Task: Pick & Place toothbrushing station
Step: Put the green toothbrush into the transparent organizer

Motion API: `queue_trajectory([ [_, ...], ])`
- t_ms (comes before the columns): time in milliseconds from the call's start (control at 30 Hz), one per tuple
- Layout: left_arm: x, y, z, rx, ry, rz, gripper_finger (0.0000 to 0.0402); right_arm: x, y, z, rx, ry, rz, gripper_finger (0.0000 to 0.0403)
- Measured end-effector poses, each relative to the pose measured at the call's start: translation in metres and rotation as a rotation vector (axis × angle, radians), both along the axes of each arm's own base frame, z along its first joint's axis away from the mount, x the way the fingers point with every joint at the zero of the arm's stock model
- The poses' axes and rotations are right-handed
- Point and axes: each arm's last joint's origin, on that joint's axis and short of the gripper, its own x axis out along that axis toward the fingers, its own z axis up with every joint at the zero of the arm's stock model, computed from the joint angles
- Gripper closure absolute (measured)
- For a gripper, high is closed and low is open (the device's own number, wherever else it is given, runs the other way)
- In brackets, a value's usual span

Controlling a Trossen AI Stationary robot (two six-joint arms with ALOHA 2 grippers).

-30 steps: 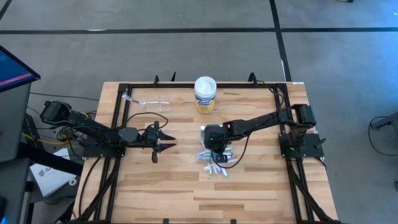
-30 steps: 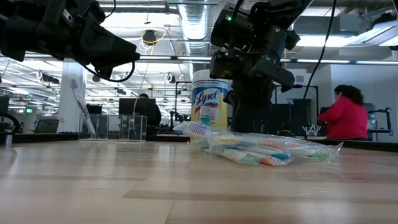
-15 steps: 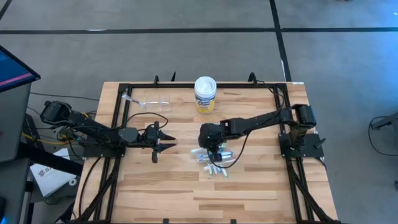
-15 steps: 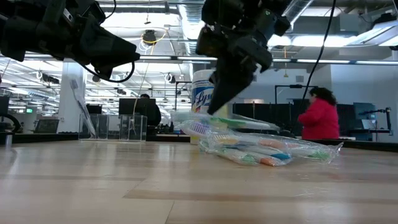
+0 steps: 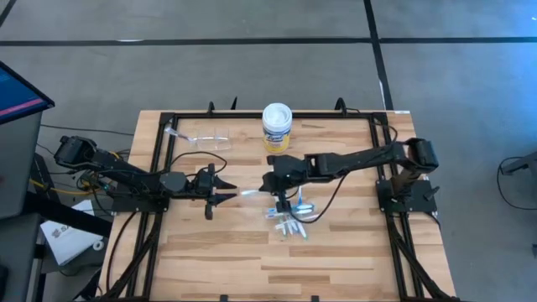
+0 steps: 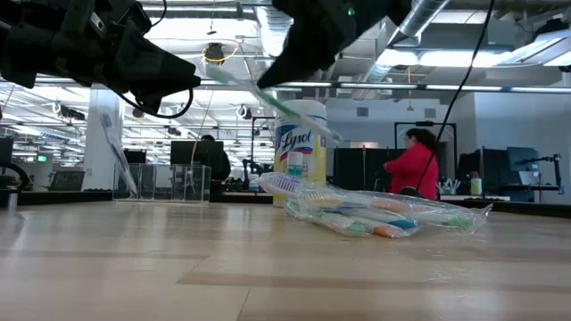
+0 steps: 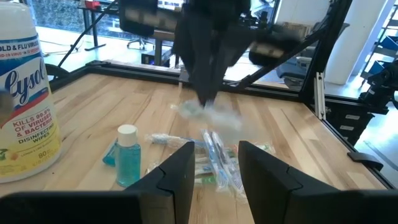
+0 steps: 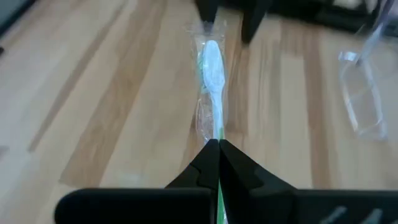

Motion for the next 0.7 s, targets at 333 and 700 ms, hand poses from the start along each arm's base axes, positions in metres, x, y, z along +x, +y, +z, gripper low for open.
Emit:
queue_trajectory([
  [333, 0.000, 0.001, 0.010, 0.051, -0.094, 0.028, 0.0285, 0.008, -0.008, 0.023, 0.026, -0.215, -0.027, 0.0403],
  [700, -0.001, 0.002, 0.022, 0.144, -0.209, 0.087, 0.0285, 0.014, -0.012, 0.039, 0.071, -0.396, -0.042, 0.0403],
])
